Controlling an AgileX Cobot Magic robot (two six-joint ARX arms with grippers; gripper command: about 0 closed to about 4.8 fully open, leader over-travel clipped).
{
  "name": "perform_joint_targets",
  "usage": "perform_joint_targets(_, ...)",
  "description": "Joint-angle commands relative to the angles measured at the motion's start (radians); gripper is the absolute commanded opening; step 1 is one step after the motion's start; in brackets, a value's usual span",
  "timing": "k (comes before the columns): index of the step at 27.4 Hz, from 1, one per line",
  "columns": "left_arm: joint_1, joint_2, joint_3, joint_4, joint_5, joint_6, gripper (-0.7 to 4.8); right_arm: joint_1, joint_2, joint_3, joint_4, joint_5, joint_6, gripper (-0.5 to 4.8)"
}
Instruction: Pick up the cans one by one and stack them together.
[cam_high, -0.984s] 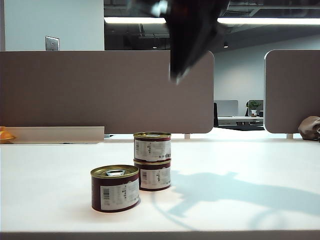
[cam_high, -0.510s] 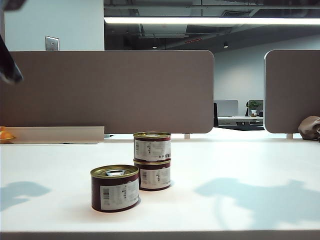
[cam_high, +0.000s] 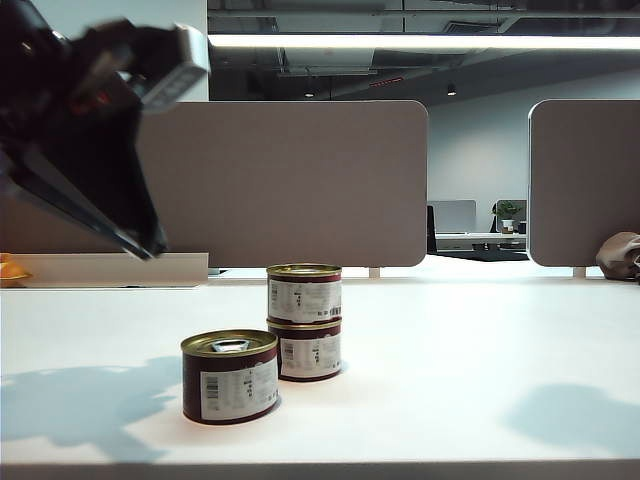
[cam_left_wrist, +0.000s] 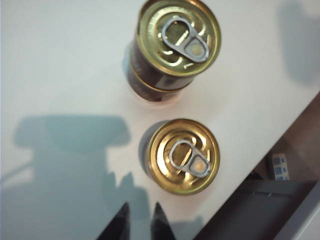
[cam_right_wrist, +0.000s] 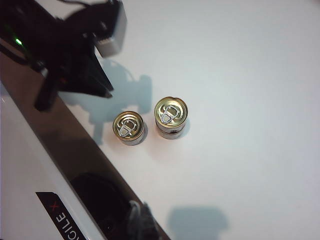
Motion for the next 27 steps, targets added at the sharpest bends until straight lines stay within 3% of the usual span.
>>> perform_joint_targets(1,-0.019,0.052,0.003,0.055,-0.004,-0.032,0.68,0.032,-0.05,0.005,-0.027,0.058,0.053,-0.06)
perform_joint_targets(5,-0.026,0.108,0.003,0.087,0.004,-0.061,1.28,0.052,-0.109,0.005,-0.056,0.095,0.097,-0.06)
perform_joint_targets(10,-0.031,0.142,0.003,0.101,0.008,-0.072,1.31,0.05,-0.178,0.005,-0.09,0.132,0.146,-0.06)
perform_joint_targets(13,-0.056,0.144,0.003,0.127,0.005,-0.072,2.3,0.05,-0.234,0.005,-0.12,0.186,0.157,-0.06)
perform_joint_targets(20,-0.109,0.172,0.003,0.177,0.0,-0.089,2.64,0.05,-0.274,0.005,-0.169,0.217,0.184,-0.06)
perform_joint_targets(23,-0.113,0.203,0.004,0.179,-0.006,-0.114,3.79,0.05,-0.284,0.005,-0.176,0.217,0.198,-0.06)
perform_joint_targets(27,-0.113,0.239,0.004,0.18,-0.023,-0.124,3.82,0.05,-0.298,0.005,-0.186,0.217,0.208,-0.06)
